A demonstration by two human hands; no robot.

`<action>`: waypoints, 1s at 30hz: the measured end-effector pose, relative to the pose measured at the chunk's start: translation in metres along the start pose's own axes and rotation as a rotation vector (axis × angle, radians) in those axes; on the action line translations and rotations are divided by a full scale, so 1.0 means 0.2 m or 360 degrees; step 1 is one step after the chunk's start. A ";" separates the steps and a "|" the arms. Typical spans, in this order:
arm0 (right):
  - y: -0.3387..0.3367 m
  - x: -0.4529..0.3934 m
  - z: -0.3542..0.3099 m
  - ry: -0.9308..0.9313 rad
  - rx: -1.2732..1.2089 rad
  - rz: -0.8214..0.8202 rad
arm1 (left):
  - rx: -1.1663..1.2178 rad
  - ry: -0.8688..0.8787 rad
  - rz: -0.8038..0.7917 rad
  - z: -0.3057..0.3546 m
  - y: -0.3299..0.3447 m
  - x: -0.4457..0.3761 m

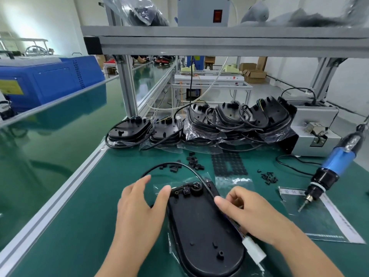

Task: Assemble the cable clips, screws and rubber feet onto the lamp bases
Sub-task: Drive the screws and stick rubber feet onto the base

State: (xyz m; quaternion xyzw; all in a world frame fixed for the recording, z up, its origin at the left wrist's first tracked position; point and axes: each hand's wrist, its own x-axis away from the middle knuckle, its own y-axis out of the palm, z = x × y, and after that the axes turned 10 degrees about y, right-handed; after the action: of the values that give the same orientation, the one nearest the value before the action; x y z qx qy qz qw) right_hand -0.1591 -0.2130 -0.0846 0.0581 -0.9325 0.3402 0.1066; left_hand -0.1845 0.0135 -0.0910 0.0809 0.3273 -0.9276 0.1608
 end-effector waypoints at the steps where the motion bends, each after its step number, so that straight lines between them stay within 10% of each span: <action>1: 0.00 -0.01 -0.01 0.0023 0.0003 -0.0005 | 0.0036 -0.0015 0.0042 0.00 0.00 0.01; 22: 0.18 0.01 -0.12 0.0053 -0.0394 0.0045 | 0.1738 -0.0651 -0.0113 0.08 0.01 0.11; 30: 0.32 -0.08 -0.37 -0.0218 -0.0354 0.0185 | 0.1521 -0.0401 -0.0096 0.15 -0.07 -0.11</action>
State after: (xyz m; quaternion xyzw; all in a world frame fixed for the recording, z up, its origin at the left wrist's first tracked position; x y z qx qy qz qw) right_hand -0.1430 -0.1170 -0.0730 0.0151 -0.9713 0.2357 0.0287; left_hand -0.1706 0.0112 -0.0543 0.0232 -0.1545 -0.9807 0.1172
